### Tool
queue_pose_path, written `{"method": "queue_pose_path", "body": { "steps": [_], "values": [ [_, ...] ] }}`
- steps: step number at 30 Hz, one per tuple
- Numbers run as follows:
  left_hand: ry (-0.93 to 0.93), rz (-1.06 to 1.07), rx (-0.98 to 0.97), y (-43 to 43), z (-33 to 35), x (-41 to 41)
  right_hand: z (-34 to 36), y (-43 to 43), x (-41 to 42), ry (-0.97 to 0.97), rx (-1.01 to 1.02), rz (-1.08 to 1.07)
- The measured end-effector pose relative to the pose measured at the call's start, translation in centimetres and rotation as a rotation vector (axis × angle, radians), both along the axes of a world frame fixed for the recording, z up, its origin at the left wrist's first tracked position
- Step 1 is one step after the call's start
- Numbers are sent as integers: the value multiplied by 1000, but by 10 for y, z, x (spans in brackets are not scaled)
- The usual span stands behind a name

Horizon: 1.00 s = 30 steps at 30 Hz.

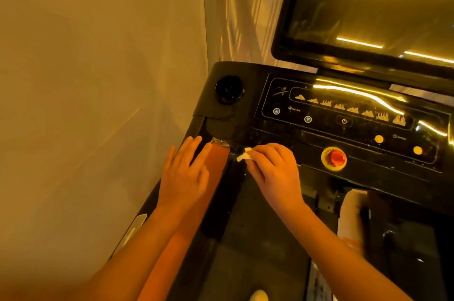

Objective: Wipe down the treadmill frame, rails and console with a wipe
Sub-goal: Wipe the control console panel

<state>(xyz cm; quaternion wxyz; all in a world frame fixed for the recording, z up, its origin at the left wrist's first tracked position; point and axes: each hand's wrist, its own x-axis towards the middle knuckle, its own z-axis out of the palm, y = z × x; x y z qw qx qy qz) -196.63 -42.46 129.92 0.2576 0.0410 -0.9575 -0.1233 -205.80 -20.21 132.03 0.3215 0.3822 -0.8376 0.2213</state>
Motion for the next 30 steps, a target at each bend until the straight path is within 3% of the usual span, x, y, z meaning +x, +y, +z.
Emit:
{"method": "queue_pose_path", "body": {
  "steps": [30],
  "values": [
    [192,-173,4,-29,22,-212,64,-43,-205,91,119,-225]
  ]
}}
